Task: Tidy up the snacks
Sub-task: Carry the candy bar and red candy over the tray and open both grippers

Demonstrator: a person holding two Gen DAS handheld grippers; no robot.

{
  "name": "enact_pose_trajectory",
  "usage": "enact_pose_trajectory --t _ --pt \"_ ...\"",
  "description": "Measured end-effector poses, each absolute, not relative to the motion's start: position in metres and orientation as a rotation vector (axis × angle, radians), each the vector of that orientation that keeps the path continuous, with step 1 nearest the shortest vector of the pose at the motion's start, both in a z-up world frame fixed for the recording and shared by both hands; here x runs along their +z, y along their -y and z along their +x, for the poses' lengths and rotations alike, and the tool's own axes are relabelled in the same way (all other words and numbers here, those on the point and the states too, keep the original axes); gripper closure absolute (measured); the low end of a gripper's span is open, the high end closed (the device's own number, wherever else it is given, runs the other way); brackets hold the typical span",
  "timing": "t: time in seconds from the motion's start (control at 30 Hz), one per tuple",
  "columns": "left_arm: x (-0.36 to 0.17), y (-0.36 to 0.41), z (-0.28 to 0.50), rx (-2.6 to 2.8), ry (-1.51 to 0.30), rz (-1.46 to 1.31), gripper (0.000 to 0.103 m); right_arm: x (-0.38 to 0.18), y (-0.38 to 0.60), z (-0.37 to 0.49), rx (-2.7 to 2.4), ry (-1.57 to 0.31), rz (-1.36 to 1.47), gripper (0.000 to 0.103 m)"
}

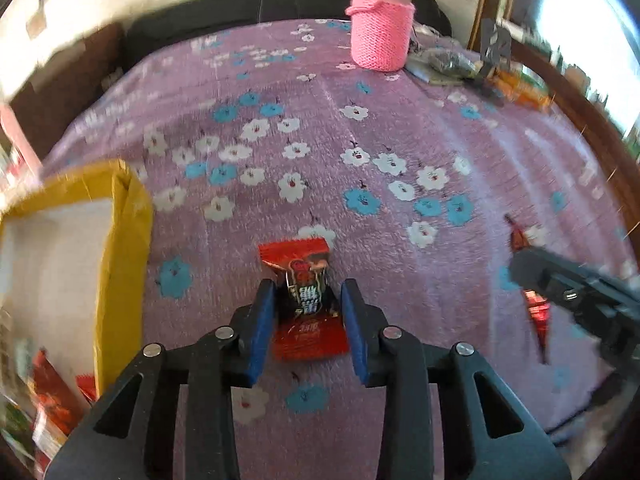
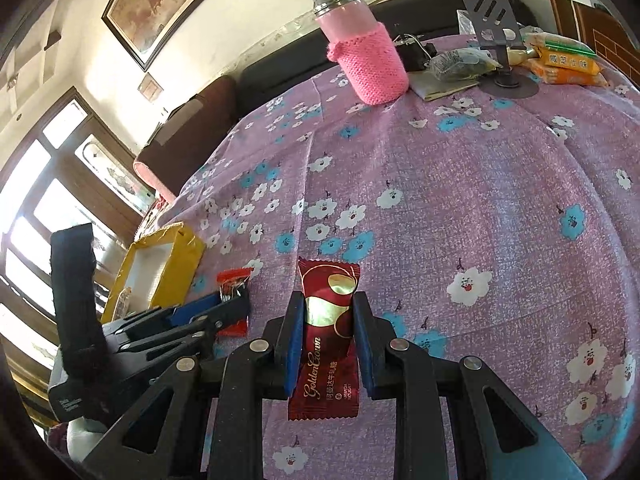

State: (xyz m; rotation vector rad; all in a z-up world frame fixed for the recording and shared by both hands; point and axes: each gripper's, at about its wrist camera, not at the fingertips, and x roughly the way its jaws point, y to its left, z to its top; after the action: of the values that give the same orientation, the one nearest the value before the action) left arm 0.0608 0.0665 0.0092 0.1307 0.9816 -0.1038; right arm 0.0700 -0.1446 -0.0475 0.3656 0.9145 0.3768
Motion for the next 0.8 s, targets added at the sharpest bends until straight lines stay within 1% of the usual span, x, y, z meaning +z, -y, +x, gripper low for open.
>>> enact_pose_trajectory --t 0.03,0.07,0.1,0.27,0.47,0.6,0.8 --pt "0.009 -0.063 0.061 -0.102 -0.968 0.158 0.072 -0.047 0.144 0.069 0.376 -0.914 0.364 0.079" --pt "0.009 -0.060 0.061 -0.104 -0.960 0.178 0.079 -0.047 0.143 0.069 0.378 -0.914 0.363 0.079" --pt "0.010 -0.059 0.061 -0.112 -0.963 0.175 0.081 -0.047 0.143 0.069 0.378 -0.913 0.361 0.079" --pt "0.013 -0.066 0.053 -0.134 -0.966 0.146 0.081 -0.047 0.141 0.069 0.374 -0.907 0.345 0.079" --pt "0.032 -0.082 0.033 -0.154 -0.938 0.027 0.081 -0.045 0.139 0.067 0.381 -0.900 0.337 0.079" --pt "0.049 -0.103 -0.005 -0.190 -0.900 -0.120 0.081 -0.042 0.136 0.065 0.394 -0.888 0.329 0.079" --pt "0.066 -0.148 -0.050 -0.163 -0.856 -0.217 0.081 -0.041 0.121 0.060 0.411 -0.886 0.282 0.079"
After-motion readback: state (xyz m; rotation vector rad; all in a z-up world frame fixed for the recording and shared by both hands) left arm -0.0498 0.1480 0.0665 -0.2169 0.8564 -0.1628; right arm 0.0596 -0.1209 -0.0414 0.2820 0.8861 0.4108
